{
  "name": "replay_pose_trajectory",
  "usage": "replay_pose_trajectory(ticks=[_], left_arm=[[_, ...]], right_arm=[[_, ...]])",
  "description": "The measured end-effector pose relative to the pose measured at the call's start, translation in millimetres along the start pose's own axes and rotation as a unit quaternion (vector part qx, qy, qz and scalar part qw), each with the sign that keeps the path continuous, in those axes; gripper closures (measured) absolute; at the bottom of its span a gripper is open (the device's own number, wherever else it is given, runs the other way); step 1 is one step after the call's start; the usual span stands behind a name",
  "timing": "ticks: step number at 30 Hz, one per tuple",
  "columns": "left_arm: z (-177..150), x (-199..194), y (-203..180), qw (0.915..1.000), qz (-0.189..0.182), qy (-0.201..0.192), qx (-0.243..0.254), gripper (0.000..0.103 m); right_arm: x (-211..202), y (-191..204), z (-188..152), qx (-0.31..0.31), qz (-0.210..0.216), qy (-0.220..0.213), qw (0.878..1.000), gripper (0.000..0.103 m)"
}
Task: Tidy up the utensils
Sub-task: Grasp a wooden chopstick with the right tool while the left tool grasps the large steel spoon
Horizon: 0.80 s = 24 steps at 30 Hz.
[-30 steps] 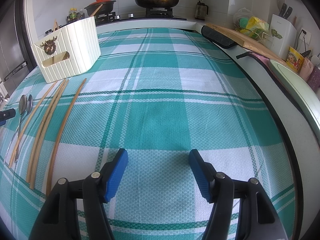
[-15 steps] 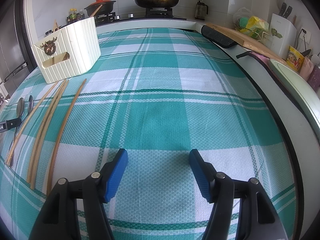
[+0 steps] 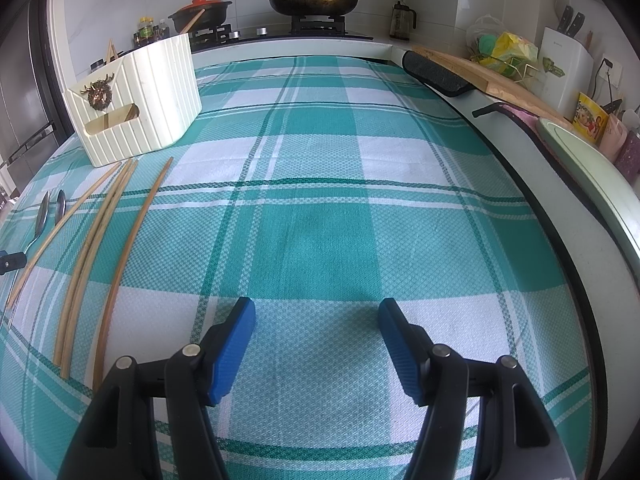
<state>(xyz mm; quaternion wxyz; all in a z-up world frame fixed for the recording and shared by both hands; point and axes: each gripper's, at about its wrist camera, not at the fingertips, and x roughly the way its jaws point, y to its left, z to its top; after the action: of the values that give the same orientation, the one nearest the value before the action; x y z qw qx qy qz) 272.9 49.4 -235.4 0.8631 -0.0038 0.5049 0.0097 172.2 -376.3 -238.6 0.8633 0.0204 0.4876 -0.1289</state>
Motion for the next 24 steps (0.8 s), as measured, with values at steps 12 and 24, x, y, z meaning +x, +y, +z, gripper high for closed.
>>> replay_pose_trajectory(ticks=[12, 24], left_arm=[[-10.2, -4.1, 1.8, 0.9987, -0.012, -0.046, 0.018, 0.0], [-18.8, -9.4, 7.1, 0.9976, -0.026, -0.051, 0.04, 0.0]], right_arm=[[0.5, 77.3, 28.2, -0.033, 0.171, 0.039, 0.984, 0.064], [8.0, 97.3, 25.8, -0.077, 0.078, 0.059, 0.992, 0.097]])
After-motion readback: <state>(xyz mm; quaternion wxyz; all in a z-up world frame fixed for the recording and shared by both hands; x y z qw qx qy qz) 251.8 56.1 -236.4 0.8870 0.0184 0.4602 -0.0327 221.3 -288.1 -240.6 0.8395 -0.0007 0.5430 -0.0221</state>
